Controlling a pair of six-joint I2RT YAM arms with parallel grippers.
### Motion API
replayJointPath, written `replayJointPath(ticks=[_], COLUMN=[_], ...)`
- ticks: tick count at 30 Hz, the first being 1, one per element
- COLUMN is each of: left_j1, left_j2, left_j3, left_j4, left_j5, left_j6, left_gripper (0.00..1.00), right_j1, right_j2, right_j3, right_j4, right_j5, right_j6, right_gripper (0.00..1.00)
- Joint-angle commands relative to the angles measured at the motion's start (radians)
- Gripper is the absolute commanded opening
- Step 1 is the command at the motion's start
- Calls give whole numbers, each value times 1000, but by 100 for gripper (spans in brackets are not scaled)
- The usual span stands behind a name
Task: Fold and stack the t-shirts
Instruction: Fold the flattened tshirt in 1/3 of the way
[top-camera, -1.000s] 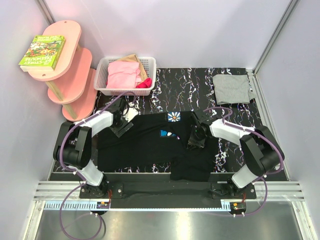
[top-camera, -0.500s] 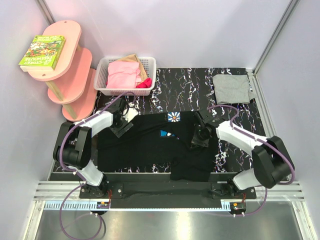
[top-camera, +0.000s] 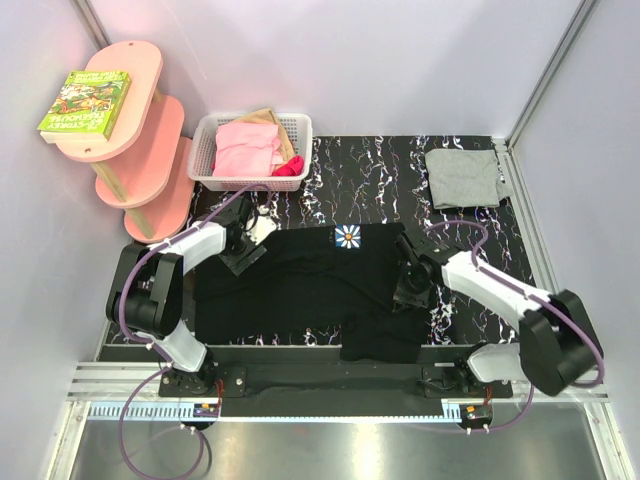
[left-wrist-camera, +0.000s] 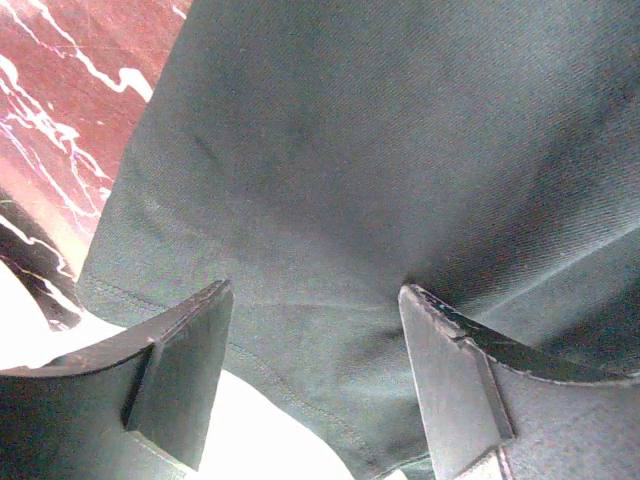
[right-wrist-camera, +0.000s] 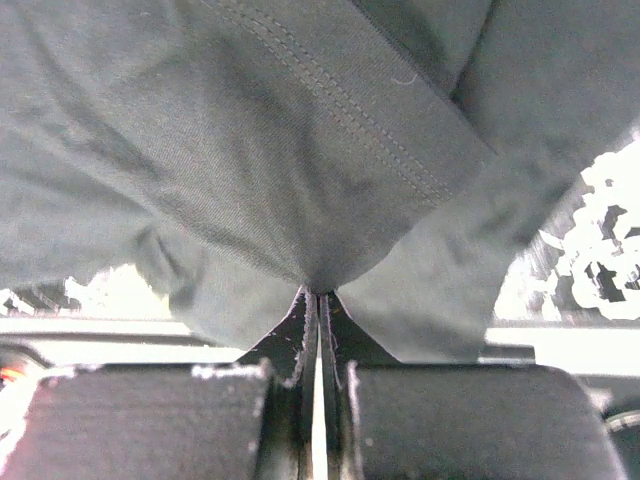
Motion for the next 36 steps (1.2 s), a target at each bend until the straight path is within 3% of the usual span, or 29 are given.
replayJointPath(ticks=[1, 8, 11, 12, 15, 20, 23, 30, 36], left_j1=[9, 9, 9, 9, 9, 9, 9, 10, 10], left_j2=[-14, -25, -42, -45, -59, -95, -123, -186, -243], left_j3=[-19, -12, -17, -17, -19, -14, -6, -71, -108], left_j4=[-28, -36, -39, -37, -40, -45, -59, -60, -71], left_j5=[8, 3, -4, -9, -24, -52, -54, -87, -64], left_j6=[9, 14, 21, 26, 34, 54, 60, 84, 90], left_gripper=[72, 72, 72, 72, 72, 72, 73, 73, 73], right_j1=[9, 9, 8, 9, 8, 5, -11, -80, -141], right_j2=[-114, -142, -121, -98, -49, 25, 150, 445, 507], right_j3=[33, 13, -4, -9, 54, 383, 505, 472, 395], right_j4=[-151, -218, -211, -206, -200, -208, -162, 10, 87], right_j5=[13, 5, -17, -46, -57, 85, 123, 68, 64], right_j6=[16, -7, -25, -31, -71, -106, -142, -146, -143], right_gripper=[0, 6, 42, 72, 97, 100, 100, 99, 100])
